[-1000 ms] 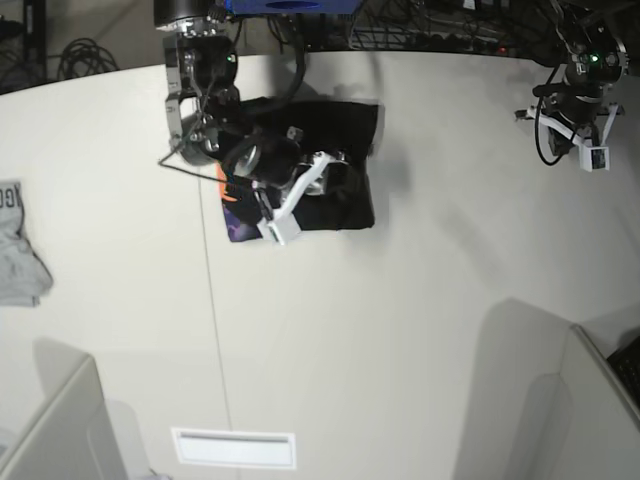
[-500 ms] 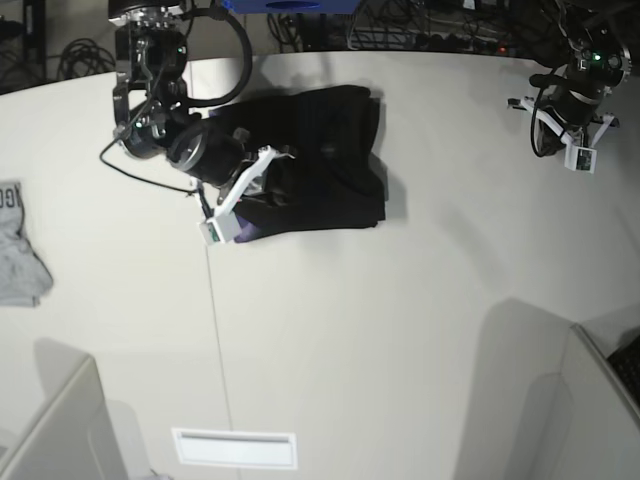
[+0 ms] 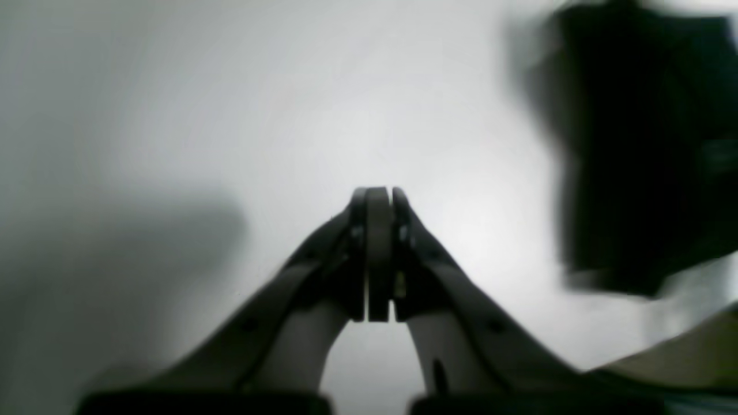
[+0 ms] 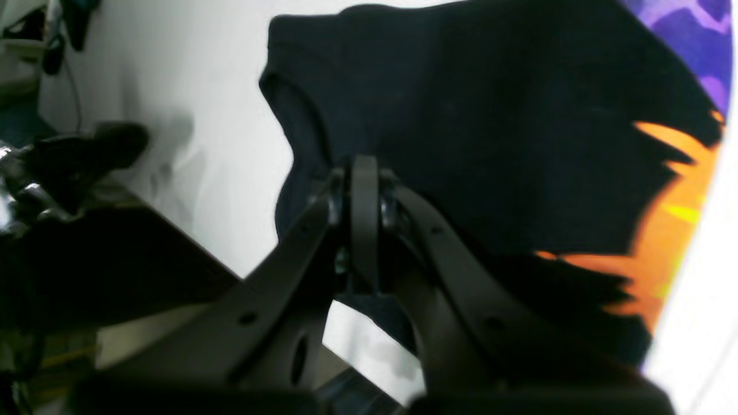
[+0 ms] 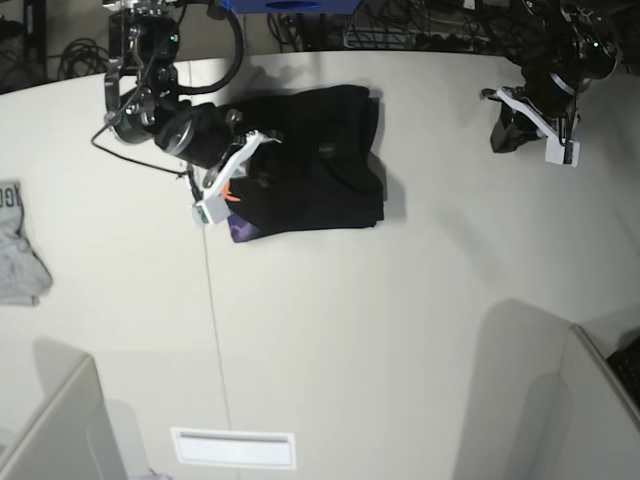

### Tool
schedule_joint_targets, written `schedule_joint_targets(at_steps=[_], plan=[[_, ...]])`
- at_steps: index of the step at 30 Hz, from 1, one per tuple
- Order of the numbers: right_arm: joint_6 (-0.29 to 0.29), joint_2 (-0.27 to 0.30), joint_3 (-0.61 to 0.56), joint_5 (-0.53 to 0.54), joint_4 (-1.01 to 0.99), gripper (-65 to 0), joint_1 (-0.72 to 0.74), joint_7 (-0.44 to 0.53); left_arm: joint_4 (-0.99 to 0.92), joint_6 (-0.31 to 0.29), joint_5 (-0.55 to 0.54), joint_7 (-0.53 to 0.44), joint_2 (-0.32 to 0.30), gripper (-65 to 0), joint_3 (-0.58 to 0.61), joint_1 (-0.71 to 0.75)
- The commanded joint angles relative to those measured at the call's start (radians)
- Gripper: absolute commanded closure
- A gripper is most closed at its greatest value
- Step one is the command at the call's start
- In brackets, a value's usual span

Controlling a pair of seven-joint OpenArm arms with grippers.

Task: Fold the T-shirt properly
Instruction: 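Press the folded end down with the right gripper while the left gripper withdraws, then grasp the folded bundle edge with the left gripper and release the right gripper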

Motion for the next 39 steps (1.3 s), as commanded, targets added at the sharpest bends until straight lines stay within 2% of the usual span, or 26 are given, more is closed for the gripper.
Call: schedule_joint_targets(at_steps=[1,3,5,6,7,12,16,20,26,27,32,37,38,39], plan=[[0.008,0.009,0.007,0.014,0.019,0.0,0.004,0.023,0.019,-0.009,-0.069,-0.015,-0.008,-10.2,-0.006,0.003],[0.008,0.014,0.013,0.014,0.019,0.0,-0.010,0.035,0.013,-0.009,-0.160,-0.013,-0.008,-35.1,-0.004,-0.003],[0.008,0.015,0.013,0.014,0.019,0.0,-0.017,0.049,0.013,-0.009,-0.221,-0.013,-0.005,-55.5,0.019,-0.009],[0.008,0.015,0.013,0.014,0.019,0.0,-0.022,0.055,0.012,-0.009,-0.235,-0.013,-0.005,-61.9,0.048,-0.012],[0.010,0.017,0.013,0.014,0.019,0.0,-0.030,0.058,0.010,-0.009,-0.239,-0.013,-0.005,-65.0,0.085,-0.023],[0.011,0.044,0.079,0.017,0.039,0.0,-0.073,0.132,-0.050,-0.009,-0.212,-0.019,0.018,-65.0,0.266,-0.078],[0.013,0.044,0.144,0.017,0.040,0.0,-0.110,0.170,-0.149,-0.009,-0.212,-0.019,0.053,-65.0,0.286,-0.120],[0.014,0.057,0.159,0.017,0.040,0.0,-0.125,0.175,-0.226,-0.009,-0.210,-0.019,0.059,-65.0,0.303,-0.159],[0.014,0.075,0.160,0.018,0.039,0.0,-0.125,0.175,-0.313,-0.009,-0.210,-0.021,0.053,-65.0,0.419,-0.230],[0.014,0.075,0.160,0.018,0.039,0.0,-0.125,0.175,-0.327,-0.003,-0.210,-0.021,0.053,-65.0,0.433,-0.236],[0.014,0.075,0.160,0.018,0.039,0.0,-0.125,0.177,-0.398,0.098,-0.200,-0.021,0.053,-65.0,0.488,-0.262],[0.014,0.075,0.162,0.018,0.039,0.0,-0.123,0.177,-0.409,0.104,-0.054,-0.021,0.058,-65.0,0.516,-0.265],[0.014,0.075,0.162,0.018,0.039,0.0,-0.122,0.177,-0.409,0.104,-0.042,-0.021,0.058,-61.1,0.531,-0.265],[0.014,0.075,0.173,0.018,0.039,0.0,-0.122,0.177,-0.409,0.104,-0.035,-0.021,0.058,-53.8,0.539,-0.265]])
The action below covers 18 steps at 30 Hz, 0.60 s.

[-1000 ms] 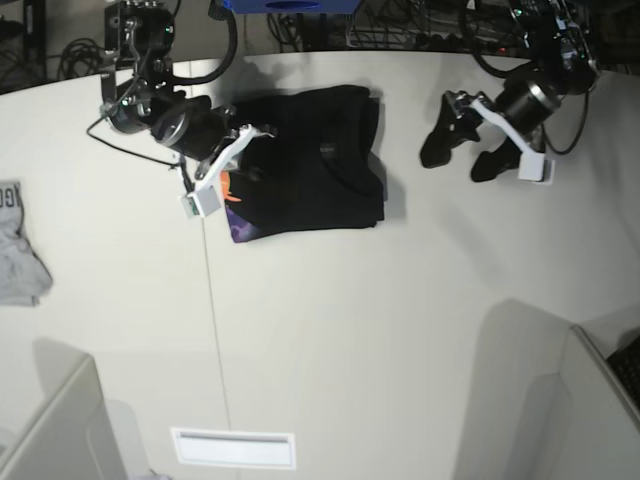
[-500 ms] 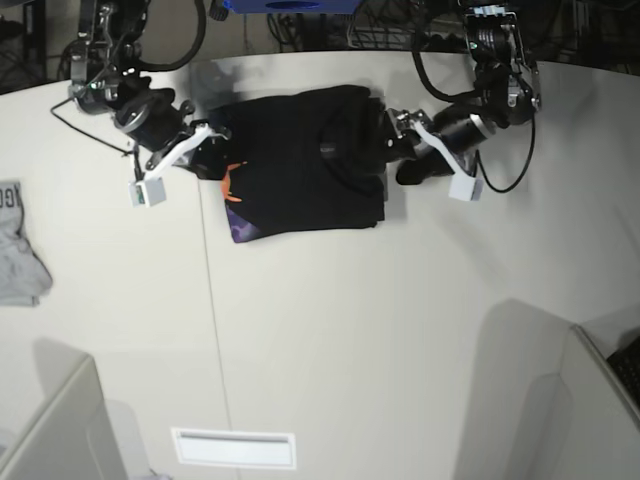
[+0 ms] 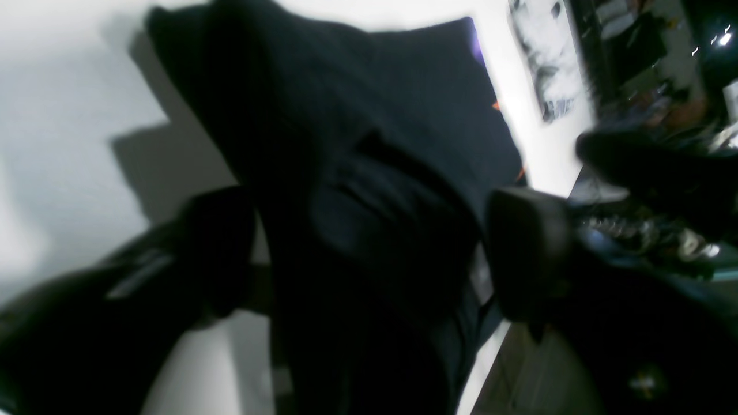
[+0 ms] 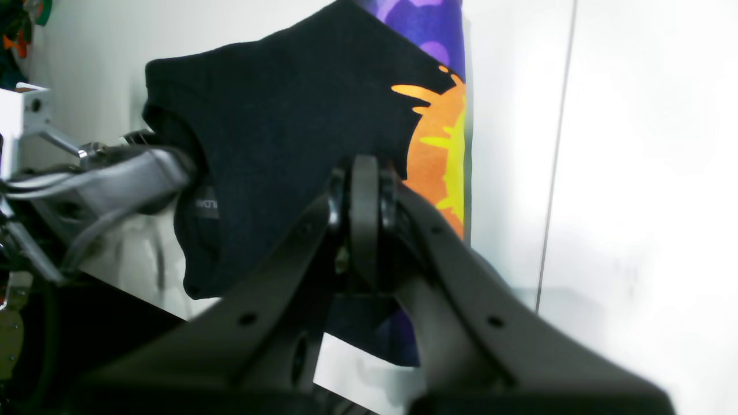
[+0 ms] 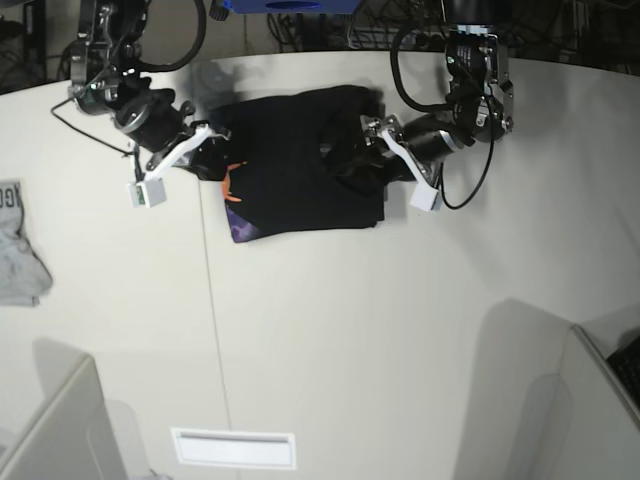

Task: Fold the T-shirt properly
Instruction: 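Grasp the folded bundle edge with the left gripper and release the right gripper, then drag the folded shirt with the left gripper and flatten it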

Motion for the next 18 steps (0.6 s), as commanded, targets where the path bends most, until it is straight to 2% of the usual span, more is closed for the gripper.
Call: schedule_joint_targets(at_steps=[1,2,5,6,10,14,18], plan=[[0.014,0.005,0.024,0.013,0.019,0.0,0.006,0.020,0.004,0.015,0.023,0.030,-0.002,-44.6,0.008,0.003],[0.014,0.003,0.035,0.013,0.019,0.0,0.006,0.020,0.004,0.015,0.024,0.030,-0.002,-35.9,0.009,0.001],[0.014,0.003,0.072,0.014,0.019,0.0,0.001,0.020,-0.004,0.016,0.027,0.033,-0.013,-2.5,0.017,-0.028],[0.015,0.003,0.087,0.014,0.019,0.0,-0.005,0.020,-0.008,0.016,0.032,0.034,-0.028,0.0,0.020,-0.037],[0.015,0.003,0.159,0.014,0.019,0.0,-0.022,0.020,0.000,0.016,0.135,0.037,-0.102,0.0,0.129,-0.108],[0.015,0.002,0.230,0.014,0.017,0.0,-0.043,0.020,0.039,0.016,0.248,0.037,-0.240,0.0,0.345,-0.194],[0.015,0.002,0.284,0.014,0.016,0.0,-0.074,0.020,0.112,0.013,0.385,0.033,-0.381,0.0,0.618,-0.313]])
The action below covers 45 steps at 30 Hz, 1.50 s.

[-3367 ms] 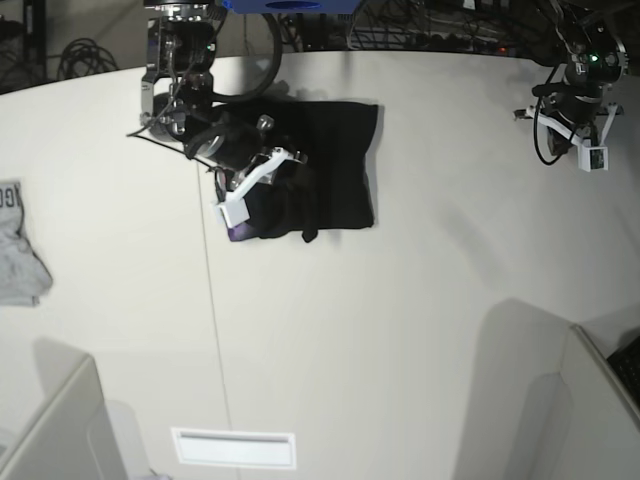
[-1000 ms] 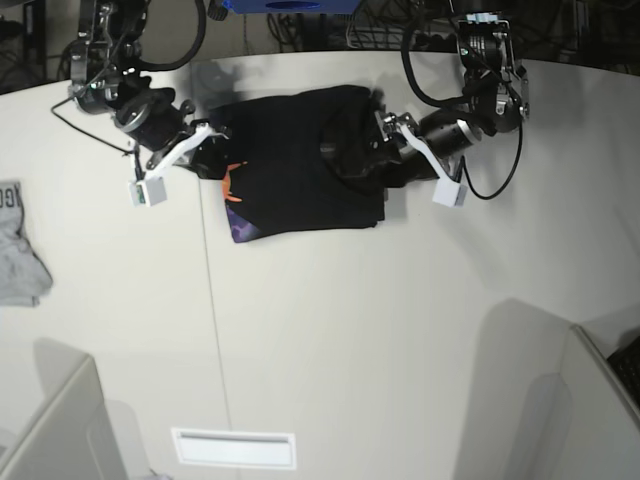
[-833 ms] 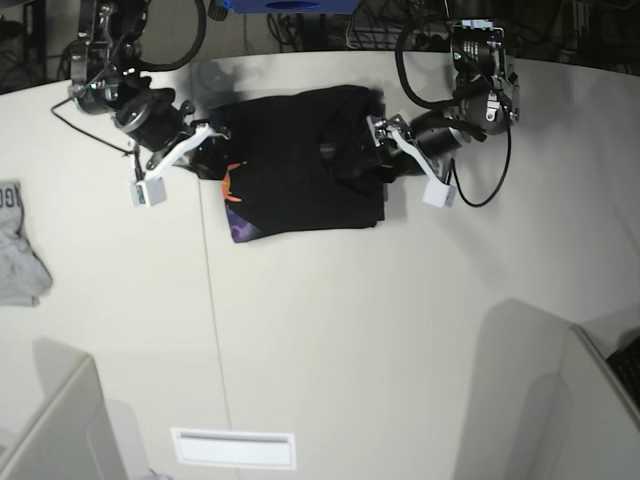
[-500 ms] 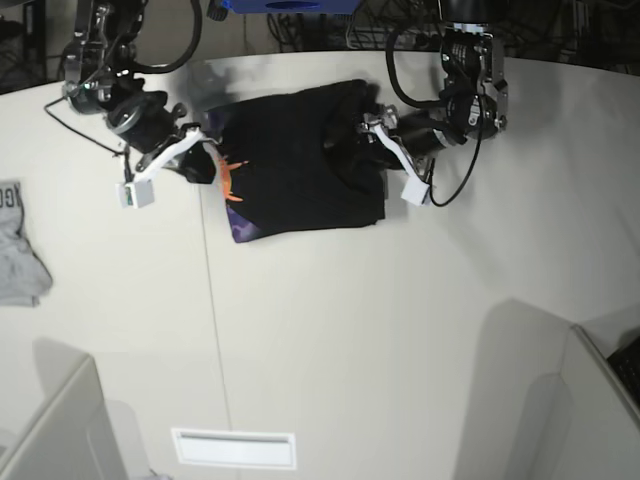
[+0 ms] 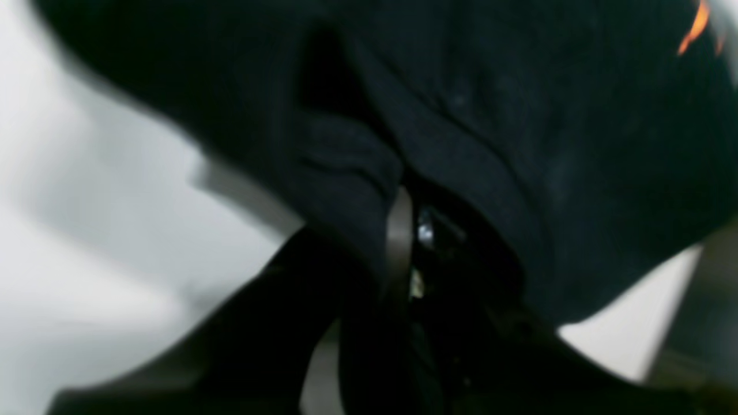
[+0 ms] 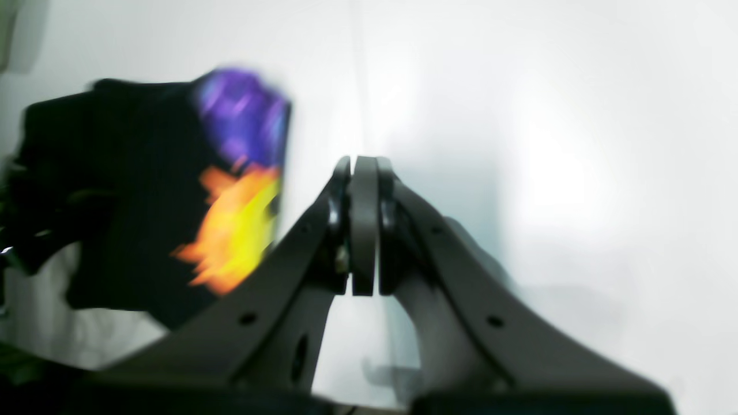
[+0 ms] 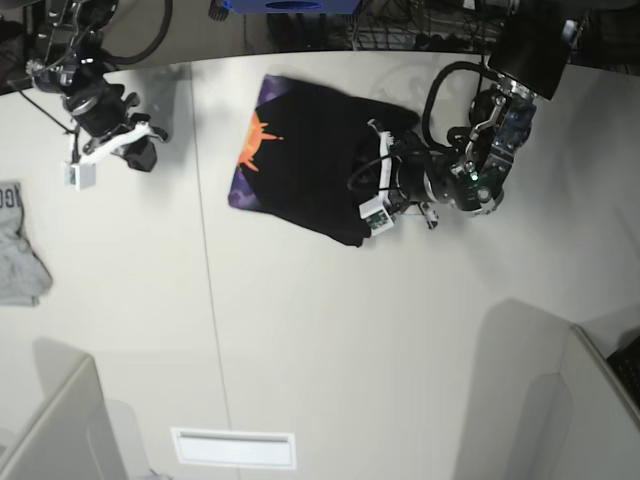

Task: Fold the T-shirt properly
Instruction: 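Drag the folded shirt with the left gripper and flatten it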

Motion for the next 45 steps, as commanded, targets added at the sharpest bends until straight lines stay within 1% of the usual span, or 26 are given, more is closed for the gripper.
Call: schedule_joint_targets(at_steps=[1,2,4,7,9,10,12,14,16,18,22,35,37,40,42,45], plan=[[0.015,0.008,0.017,0.012,0.016,0.0,-0.004,0.019,0.027,0.000,0.073,0.015,-0.030,0.0,0.055,-0.041],[0.015,0.008,0.026,0.012,0.014,0.0,-0.012,0.019,0.039,0.000,0.122,0.014,-0.051,0.0,0.120,-0.073],[0.015,0.008,0.045,0.012,0.014,0.0,-0.026,0.019,0.058,-0.001,0.222,0.004,-0.074,0.0,0.229,-0.122],[0.015,0.007,0.069,0.012,0.013,0.0,-0.041,0.019,0.062,-0.007,0.371,-0.083,-0.094,0.0,0.380,-0.176],[0.015,0.007,0.079,0.012,0.011,0.0,-0.057,0.019,0.052,-0.046,0.446,-0.155,-0.097,0.0,0.451,-0.199],[0.015,0.004,0.085,0.012,0.011,0.0,-0.063,0.019,0.041,-0.075,0.477,-0.189,-0.094,0.0,0.476,-0.204],[0.015,-0.025,0.092,0.008,0.011,0.0,-0.069,0.019,0.029,-0.111,0.531,-0.238,-0.085,0.0,0.502,-0.202],[0.015,-0.059,0.131,0.006,0.011,0.0,-0.073,0.017,0.019,-0.111,0.567,-0.276,-0.047,0.0,0.522,-0.201],[0.015,-0.085,0.155,0.006,0.011,0.0,-0.077,0.017,0.018,-0.111,0.610,-0.298,-0.025,0.0,0.548,-0.205],[0.015,-0.093,0.168,0.006,0.011,0.0,-0.083,0.016,0.019,-0.111,0.650,-0.322,-0.007,0.0,0.581,-0.216],[0.015,-0.107,0.172,0.006,0.011,0.0,-0.093,0.017,0.018,-0.111,0.659,-0.327,0.016,0.0,0.643,-0.253],[0.015,-0.113,0.172,0.006,0.011,0.0,-0.092,0.019,0.022,-0.111,0.669,-0.324,0.010,0.0,0.641,-0.254],[0.015,-0.113,0.172,0.006,0.011,0.0,-0.090,0.019,0.027,-0.111,0.669,-0.296,0.010,0.0,0.641,-0.257],[0.015,-0.113,0.166,0.006,0.011,0.0,-0.090,0.019,0.027,-0.111,0.658,-0.215,0.019,0.0,0.649,-0.290],[0.015,-0.113,0.166,0.006,0.011,0.0,-0.090,0.019,0.027,-0.111,0.658,-0.178,0.038,0.0,0.641,-0.299],[0.015,-0.113,0.166,0.006,0.011,0.0,-0.090,0.017,0.033,-0.111,0.658,-0.169,0.044,0.0,0.641,-0.328]])
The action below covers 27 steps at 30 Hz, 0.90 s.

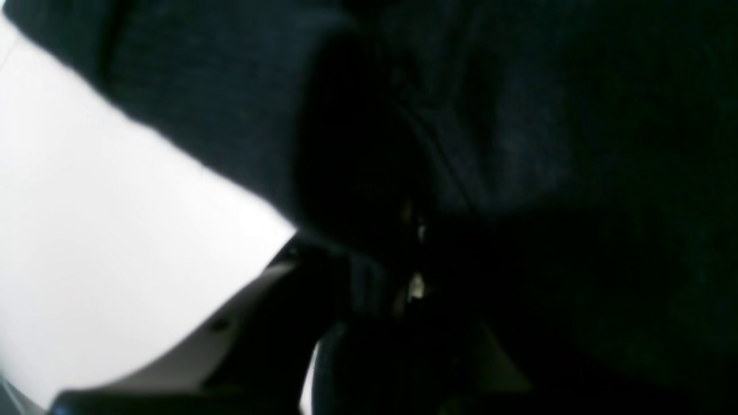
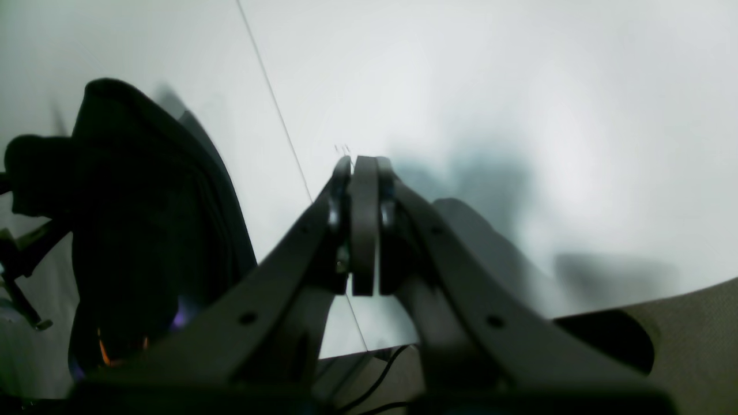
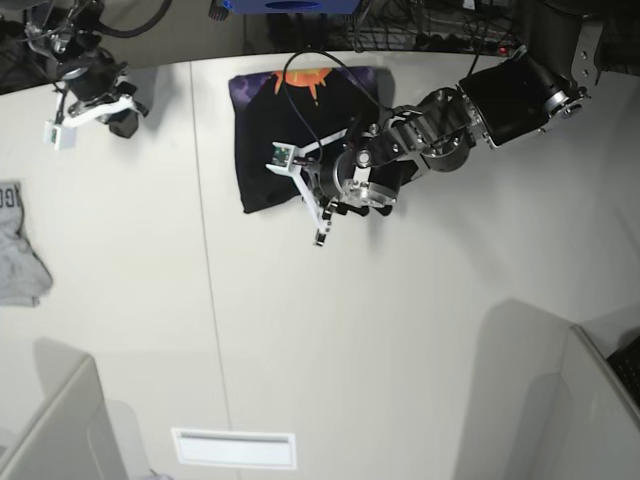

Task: Fold the T-shirt properly
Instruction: 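Drag the folded shirt with the left gripper and flatten it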

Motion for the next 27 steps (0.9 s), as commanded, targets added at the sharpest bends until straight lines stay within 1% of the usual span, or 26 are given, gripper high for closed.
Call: schedule_joint_targets(at_steps=[1,7,9,11,13,15,19,21,24,25,26,27], plan=[[0.009,0.008,0.003,0.010,0.014,0.0,-0.003,0.016,0.013,-0.008,0.019,0.029,-0.005,0.0,-0.008,-0.025],[0.009,0.008,0.003,0.010,0.014,0.0,-0.006,0.013,0.065,-0.008,0.027,0.031,-0.005,-29.9,-0.009,-0.035],[0.009,0.008,0.001,0.010,0.014,0.0,-0.006,0.013,0.075,-0.008,0.027,0.031,-0.005,-37.7,-0.009,-0.036],[0.009,0.008,0.001,0.010,0.014,0.0,-0.007,0.013,0.078,-0.008,0.027,0.031,-0.005,-43.8,-0.009,-0.048],[0.009,0.008,0.001,0.010,0.014,0.0,-0.009,0.013,0.079,-0.008,0.019,0.031,-0.003,-47.9,-0.011,-0.061],[0.009,0.008,0.001,0.010,0.014,0.0,-0.009,0.011,0.098,-0.008,0.018,0.031,-0.003,-49.5,-0.055,-0.075],[0.009,0.008,0.001,0.010,0.014,0.0,-0.009,0.011,0.181,-0.008,0.016,0.031,-0.002,-49.7,-0.210,-0.056],[0.009,0.008,0.001,0.010,0.014,0.0,-0.009,0.011,0.228,-0.008,0.013,0.031,0.014,-49.2,-0.270,-0.050],[0.009,0.008,0.006,0.010,0.015,0.0,-0.009,0.013,0.306,-0.008,-0.059,0.031,0.021,-48.4,-0.400,-0.016],[0.009,0.008,0.009,0.010,0.017,0.0,-0.010,0.014,0.331,-0.008,-0.099,0.037,0.021,-46.7,-0.459,0.013],[0.009,0.010,0.010,0.010,0.017,0.0,-0.016,0.016,0.352,-0.008,-0.137,0.051,0.020,-42.5,-0.520,0.040],[0.009,0.015,0.010,0.008,0.017,0.0,-0.029,0.019,0.371,-0.008,-0.183,0.072,0.020,-34.9,-0.591,0.073]])
